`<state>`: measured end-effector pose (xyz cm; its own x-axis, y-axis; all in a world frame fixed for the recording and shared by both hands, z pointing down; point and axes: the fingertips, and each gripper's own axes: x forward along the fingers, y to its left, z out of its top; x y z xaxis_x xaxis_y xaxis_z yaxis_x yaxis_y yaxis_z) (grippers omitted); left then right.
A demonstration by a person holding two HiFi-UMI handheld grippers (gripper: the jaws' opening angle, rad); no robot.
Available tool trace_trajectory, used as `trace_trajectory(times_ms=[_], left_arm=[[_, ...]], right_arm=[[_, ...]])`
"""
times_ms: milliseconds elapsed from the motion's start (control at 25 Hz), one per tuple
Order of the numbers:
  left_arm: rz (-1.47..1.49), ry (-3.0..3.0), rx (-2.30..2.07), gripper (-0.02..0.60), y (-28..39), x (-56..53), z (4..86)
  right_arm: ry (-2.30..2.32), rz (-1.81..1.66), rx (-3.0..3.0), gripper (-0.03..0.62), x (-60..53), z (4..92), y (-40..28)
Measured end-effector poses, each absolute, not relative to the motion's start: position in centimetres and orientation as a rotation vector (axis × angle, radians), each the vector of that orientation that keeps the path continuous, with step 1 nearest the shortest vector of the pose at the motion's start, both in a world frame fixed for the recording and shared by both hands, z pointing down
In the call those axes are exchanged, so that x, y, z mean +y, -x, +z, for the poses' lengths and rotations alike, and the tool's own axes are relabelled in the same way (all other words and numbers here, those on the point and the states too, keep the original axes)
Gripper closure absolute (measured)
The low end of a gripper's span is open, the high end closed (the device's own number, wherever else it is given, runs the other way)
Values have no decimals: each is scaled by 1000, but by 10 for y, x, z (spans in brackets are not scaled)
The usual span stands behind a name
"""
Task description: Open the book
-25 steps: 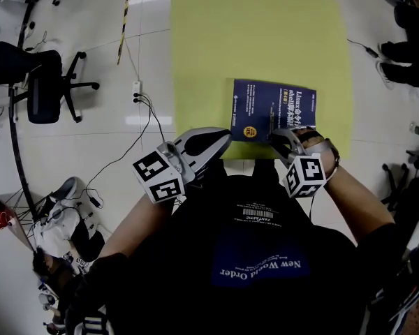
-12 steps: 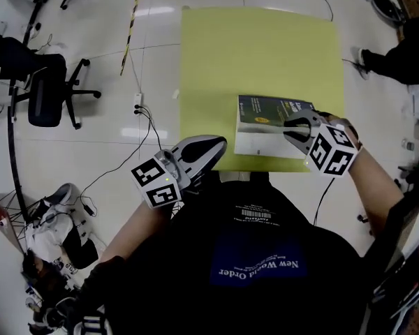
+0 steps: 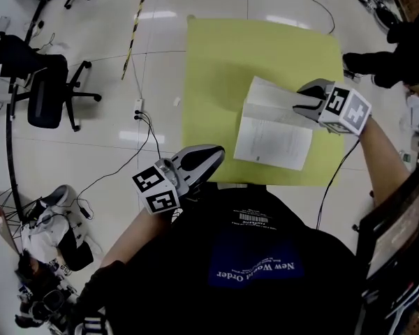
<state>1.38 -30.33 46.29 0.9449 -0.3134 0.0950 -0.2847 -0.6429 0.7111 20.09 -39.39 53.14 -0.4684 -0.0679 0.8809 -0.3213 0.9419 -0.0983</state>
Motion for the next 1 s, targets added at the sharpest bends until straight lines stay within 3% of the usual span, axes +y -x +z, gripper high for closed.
trace_trajectory(times_ms=[840,1000], left_arm=[[-2,-2243,-422,575,-14,-335,484],[4,-2234,-420,575,-13,-336,490]], right_arm=[[-488,362,-2002,410,-524,589,-235],[-644,230,-1927,437,-542,612,-244]])
